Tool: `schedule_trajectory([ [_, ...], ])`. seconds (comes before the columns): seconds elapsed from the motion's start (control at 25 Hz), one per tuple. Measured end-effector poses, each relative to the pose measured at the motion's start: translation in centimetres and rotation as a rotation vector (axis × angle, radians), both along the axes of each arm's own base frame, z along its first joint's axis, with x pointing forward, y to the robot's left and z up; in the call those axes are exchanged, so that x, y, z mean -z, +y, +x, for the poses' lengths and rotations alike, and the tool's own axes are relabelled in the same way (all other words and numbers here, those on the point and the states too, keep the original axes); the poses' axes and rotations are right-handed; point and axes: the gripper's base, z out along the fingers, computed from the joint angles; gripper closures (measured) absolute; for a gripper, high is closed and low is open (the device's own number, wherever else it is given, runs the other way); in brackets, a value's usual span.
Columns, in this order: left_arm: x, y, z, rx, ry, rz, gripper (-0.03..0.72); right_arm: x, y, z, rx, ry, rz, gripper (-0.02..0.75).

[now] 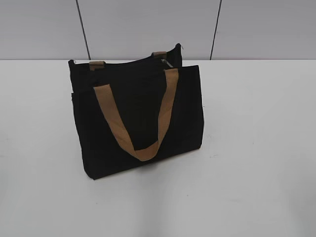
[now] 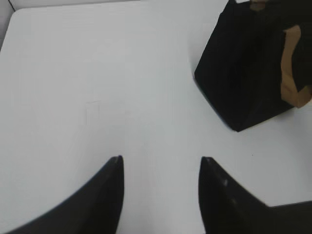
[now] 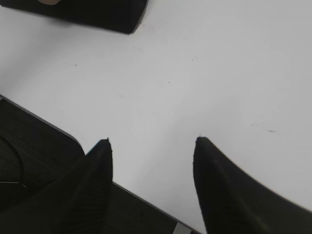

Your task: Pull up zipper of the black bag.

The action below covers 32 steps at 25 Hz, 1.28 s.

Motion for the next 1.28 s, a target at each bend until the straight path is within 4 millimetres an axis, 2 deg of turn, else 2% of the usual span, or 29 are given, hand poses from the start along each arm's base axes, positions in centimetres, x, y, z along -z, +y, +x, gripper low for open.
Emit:
schedule_trajectory([
  [0.12,0.5,-0.1,-1.5,0.022,-0.056,-0.038,0.313,0.0,0.0,0.0,0.005,0.002,0.006,0.320],
  [0.32,4.2,-0.6,-2.1,0.068,-0.011,-0.092,0.313,0.0,-0.1,0.0,0.033,0.010,0.023,0.320],
  [0.44,5.8,-0.9,-2.1,0.090,0.006,-0.105,0.313,0.0,-0.2,0.1,0.048,0.013,0.029,0.320],
  [0.68,5.9,-1.0,-1.4,0.108,-0.102,-0.090,0.313,0.0,-0.2,0.1,0.055,0.016,0.037,0.320],
  [1.28,5.9,-1.0,-1.2,0.106,-0.127,-0.092,0.333,0.0,-0.2,0.0,0.072,0.012,0.043,0.330],
])
